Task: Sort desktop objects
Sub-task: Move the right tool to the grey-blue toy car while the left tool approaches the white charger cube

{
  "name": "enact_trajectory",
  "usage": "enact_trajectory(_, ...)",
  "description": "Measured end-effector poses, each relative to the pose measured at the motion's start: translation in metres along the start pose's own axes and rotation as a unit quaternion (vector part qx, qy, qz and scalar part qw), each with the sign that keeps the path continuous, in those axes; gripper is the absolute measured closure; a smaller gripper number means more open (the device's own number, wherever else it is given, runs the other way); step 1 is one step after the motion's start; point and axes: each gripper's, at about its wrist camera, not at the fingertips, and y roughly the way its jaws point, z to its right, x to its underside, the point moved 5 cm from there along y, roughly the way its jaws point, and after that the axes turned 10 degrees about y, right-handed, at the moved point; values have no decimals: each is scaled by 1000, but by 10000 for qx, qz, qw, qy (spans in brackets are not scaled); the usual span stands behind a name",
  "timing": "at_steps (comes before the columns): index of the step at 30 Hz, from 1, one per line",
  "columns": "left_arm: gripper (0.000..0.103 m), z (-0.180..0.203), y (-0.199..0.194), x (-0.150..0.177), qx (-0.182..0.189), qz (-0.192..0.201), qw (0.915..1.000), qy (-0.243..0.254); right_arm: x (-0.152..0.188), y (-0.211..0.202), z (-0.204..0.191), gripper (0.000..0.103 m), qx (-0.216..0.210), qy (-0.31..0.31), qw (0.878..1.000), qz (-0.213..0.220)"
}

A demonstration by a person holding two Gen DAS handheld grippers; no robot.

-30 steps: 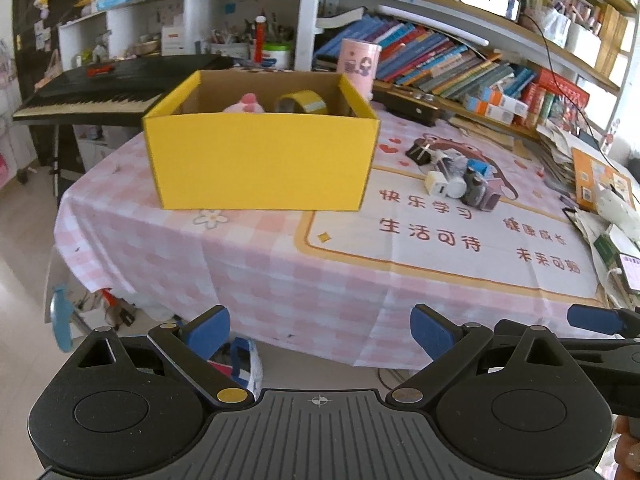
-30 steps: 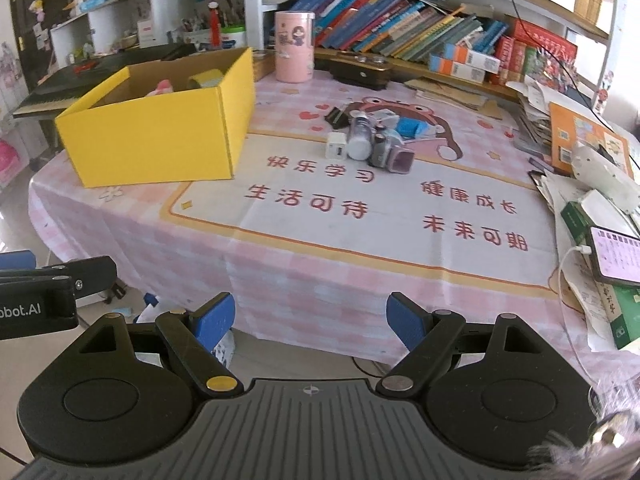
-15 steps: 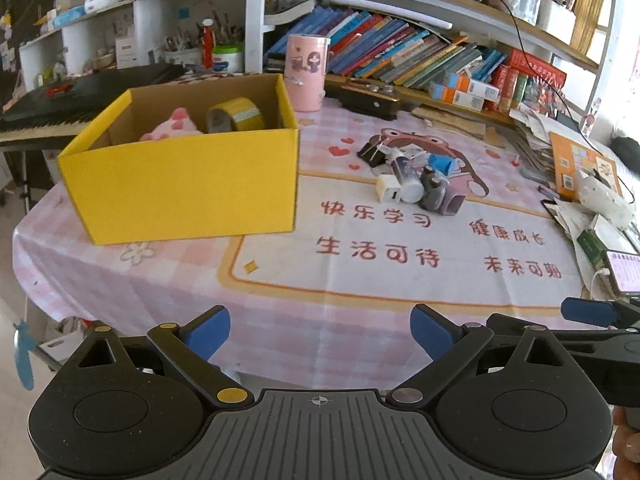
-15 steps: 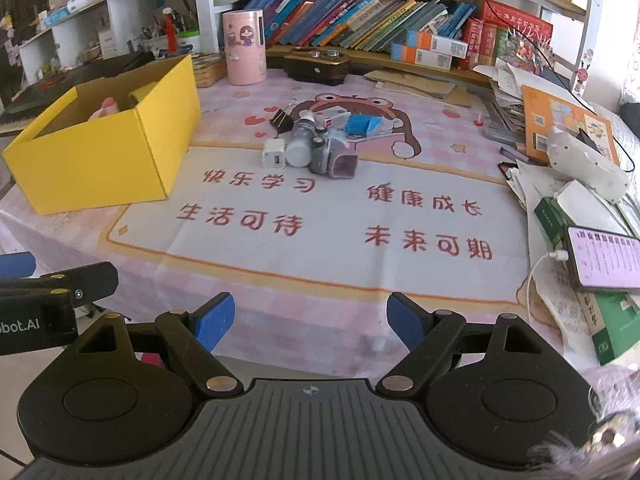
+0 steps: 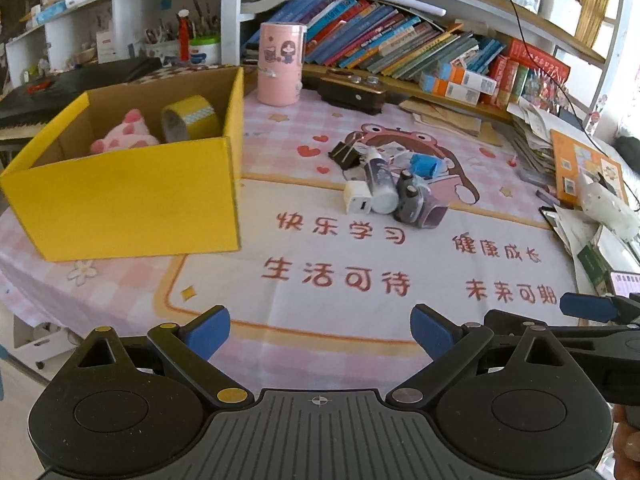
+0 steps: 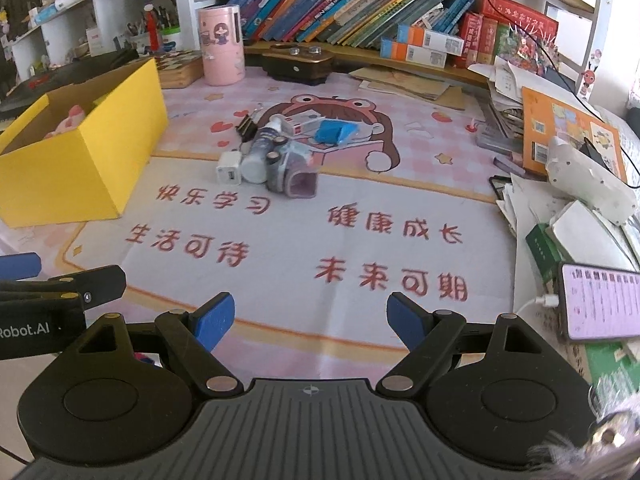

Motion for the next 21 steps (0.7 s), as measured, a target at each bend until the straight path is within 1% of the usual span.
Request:
enact_trajectory(4, 4, 9, 11, -12, -11, -5, 10000, 2, -16, 11, 10, 21, -45, -30, 10000, 20)
enact_trajectory(10, 4, 19, 24, -30, -129, 5, 9999, -23, -40, 26, 20, 21, -156, -55, 9998, 88)
enact_trajectory(17, 4, 20, 36, -38, -342, -126, 9993, -127, -64, 45, 23, 21, -364, -97, 9991, 193)
enact_trajectory(21, 4, 21, 41, -41, -464, -202, 9986, -176, -76, 59, 22, 23, -534, -138, 9983, 211)
